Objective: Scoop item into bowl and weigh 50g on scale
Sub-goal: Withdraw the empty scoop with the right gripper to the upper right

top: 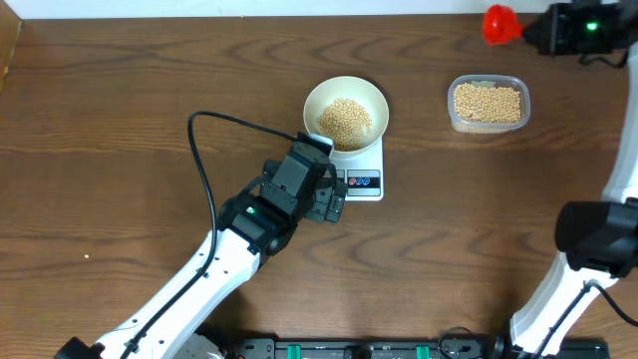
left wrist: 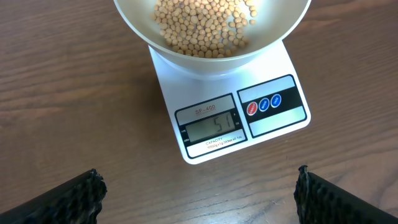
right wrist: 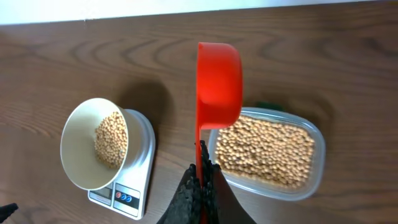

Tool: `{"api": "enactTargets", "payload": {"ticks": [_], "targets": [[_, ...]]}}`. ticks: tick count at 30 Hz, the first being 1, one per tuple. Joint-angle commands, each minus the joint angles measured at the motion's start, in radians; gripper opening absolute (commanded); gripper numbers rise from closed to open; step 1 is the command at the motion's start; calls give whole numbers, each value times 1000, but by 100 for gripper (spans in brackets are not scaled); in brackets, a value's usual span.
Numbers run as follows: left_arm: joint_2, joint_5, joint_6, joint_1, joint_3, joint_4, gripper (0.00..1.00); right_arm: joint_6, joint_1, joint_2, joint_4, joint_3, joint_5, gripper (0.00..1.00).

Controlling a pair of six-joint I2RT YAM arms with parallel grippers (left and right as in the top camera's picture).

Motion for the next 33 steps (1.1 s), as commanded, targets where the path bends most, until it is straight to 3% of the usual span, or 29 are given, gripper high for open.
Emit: {"api": "enactTargets", "payload": {"ticks": [1, 12, 20, 33], "targets": [[-6, -16, 5, 2, -2, -4, 99, -45, -29, -6, -8, 7, -76, 1], [-6, -16, 5, 2, -2, -4, 99, -100, -23, -6, 27, -55, -209, 1], [-6, -16, 5, 2, -2, -4, 100, -102, 94, -6, 107, -104, -255, 1], [-6, -16, 5, 2, -2, -4, 99, -344, 203, -6, 114, -116, -190, 1]]}}
